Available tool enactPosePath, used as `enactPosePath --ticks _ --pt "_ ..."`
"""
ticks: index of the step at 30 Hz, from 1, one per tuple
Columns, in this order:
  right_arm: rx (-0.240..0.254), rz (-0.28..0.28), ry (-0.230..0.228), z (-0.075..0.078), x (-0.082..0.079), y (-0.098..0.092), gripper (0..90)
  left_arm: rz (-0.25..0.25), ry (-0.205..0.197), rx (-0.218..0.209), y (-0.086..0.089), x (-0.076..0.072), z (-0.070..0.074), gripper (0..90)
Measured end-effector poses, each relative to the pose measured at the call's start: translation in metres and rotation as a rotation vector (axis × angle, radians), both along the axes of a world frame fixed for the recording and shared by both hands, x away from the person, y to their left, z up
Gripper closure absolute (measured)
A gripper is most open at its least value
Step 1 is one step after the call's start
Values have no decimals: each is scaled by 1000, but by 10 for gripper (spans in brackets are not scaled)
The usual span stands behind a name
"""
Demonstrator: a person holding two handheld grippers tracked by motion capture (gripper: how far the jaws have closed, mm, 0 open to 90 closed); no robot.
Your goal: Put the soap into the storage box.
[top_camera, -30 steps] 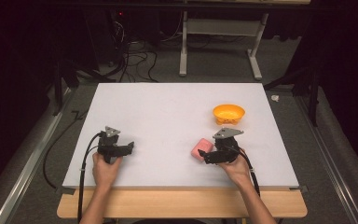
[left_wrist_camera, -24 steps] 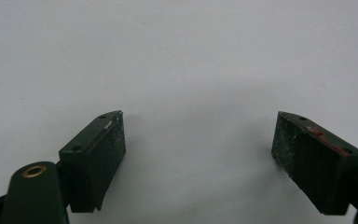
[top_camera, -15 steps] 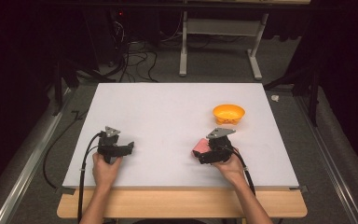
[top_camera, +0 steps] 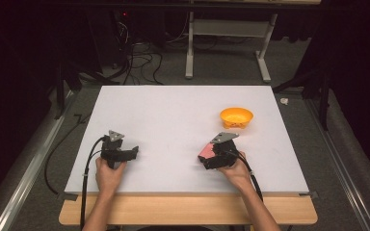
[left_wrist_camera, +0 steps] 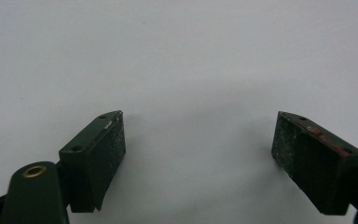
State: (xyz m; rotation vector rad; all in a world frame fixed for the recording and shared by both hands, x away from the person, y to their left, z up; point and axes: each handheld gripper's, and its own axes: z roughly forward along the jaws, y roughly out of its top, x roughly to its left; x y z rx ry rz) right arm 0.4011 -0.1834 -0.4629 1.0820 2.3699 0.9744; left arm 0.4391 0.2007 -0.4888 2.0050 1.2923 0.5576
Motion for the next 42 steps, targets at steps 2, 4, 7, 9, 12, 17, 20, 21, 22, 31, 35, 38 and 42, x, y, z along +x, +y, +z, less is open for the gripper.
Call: enactPosePath --ticks 2,4,7,9,12,17,20,21,22,31,35,38,42 --pt "-2 -2 4 -1 0 0 120 1 -2 0 0 0 0 177" --pt "-12 2 24 -5 3 0 116 0 0 0 0 0 0 177" --pt "-15 9 25 -7 4 1 115 0 0 0 0 0 0 177" --pt "-20 9 26 -7 4 2 114 0 0 0 0 0 0 177" --pt "-31 12 36 -10 6 3 113 0 0 0 0 0 0 177" --pt "-48 12 69 -16 8 4 116 0 0 -1 0 0 0 178" --pt "-41 10 77 -16 9 3 123 1 -1 -2 0 0 0 177" --pt "-37 10 80 -16 9 3 128 1 -1 -2 0 0 0 177" --pt "-37 10 80 -16 8 3 133 2 -1 -3 0 0 0 177" --pt "-40 -2 82 -15 8 4 135 3 -3 -2 0 0 0 178" --pt "-36 -8 90 -14 6 4 136 0 0 0 0 0 0 178" --pt "-30 -11 90 -13 5 4 136 0 0 0 0 0 0 178" --pt "-2 -17 82 -8 4 3 136 0 0 -1 0 0 0 178"
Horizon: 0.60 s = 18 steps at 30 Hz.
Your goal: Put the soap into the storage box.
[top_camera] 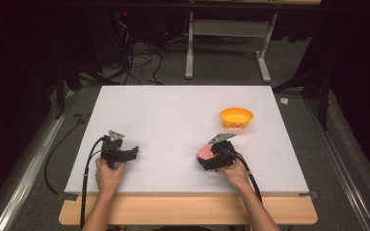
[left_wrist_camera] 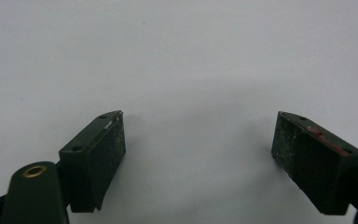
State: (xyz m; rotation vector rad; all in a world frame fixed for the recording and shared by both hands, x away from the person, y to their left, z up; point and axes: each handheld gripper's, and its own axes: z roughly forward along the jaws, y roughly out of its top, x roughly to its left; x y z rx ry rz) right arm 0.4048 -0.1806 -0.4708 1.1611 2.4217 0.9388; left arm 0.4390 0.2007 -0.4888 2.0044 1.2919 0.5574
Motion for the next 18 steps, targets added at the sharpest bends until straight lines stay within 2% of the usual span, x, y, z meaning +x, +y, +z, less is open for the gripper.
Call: enactPosePath --ticks 9,13,18 --pt "45 -19 2 9 -3 -8 136 0 0 0 0 0 0 178" --pt "84 -41 0 14 -6 -14 136 2 -2 -2 0 0 0 178" --pt "99 -48 -4 19 -9 -20 136 0 0 0 0 0 0 178"
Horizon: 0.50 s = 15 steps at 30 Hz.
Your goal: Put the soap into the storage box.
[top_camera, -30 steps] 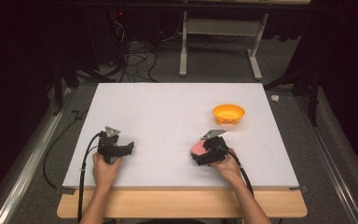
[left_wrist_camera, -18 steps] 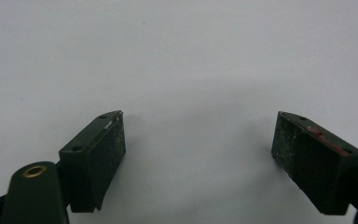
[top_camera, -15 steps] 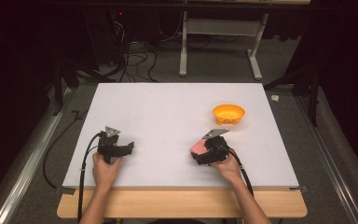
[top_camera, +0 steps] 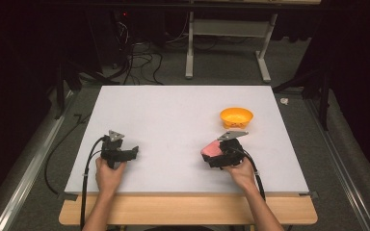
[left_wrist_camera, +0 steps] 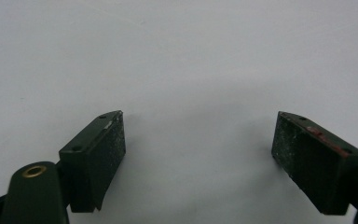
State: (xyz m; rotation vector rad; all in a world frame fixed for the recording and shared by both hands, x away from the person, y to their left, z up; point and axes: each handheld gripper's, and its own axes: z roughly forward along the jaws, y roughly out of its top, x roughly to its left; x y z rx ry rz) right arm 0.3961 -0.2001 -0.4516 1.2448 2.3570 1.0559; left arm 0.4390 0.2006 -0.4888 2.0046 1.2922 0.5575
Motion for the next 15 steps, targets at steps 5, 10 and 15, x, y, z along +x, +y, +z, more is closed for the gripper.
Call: enactPosePath --ticks 5,10,15 --pt "2 -6 -6 6 -2 -5 136 0 0 0 0 0 0 178" --pt "26 -25 -2 12 -4 -10 136 0 0 0 0 0 0 178" --pt "48 -46 -10 18 -6 -16 136 -1 0 0 0 0 0 178"
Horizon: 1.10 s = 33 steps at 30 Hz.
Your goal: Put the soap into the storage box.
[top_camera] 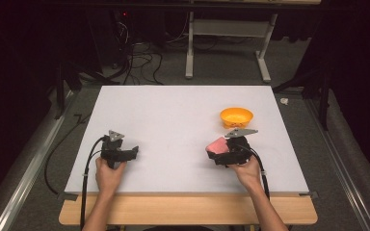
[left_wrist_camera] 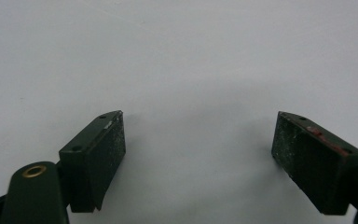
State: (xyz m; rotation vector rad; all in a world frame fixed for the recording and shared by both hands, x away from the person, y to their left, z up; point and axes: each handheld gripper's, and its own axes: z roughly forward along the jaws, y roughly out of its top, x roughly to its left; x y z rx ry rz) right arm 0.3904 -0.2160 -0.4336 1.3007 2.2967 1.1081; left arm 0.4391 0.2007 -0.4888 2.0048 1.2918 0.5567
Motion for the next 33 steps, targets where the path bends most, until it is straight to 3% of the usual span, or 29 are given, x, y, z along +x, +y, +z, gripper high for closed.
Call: enactPosePath --ticks 10,17,33 --pt "30 -47 -8 10 -1 -14 136 0 0 0 0 0 0 178" --pt "52 -123 19 14 1 -23 136 1 0 0 0 0 0 178" --pt "54 -209 26 26 5 -38 136 1 0 0 0 0 0 178"
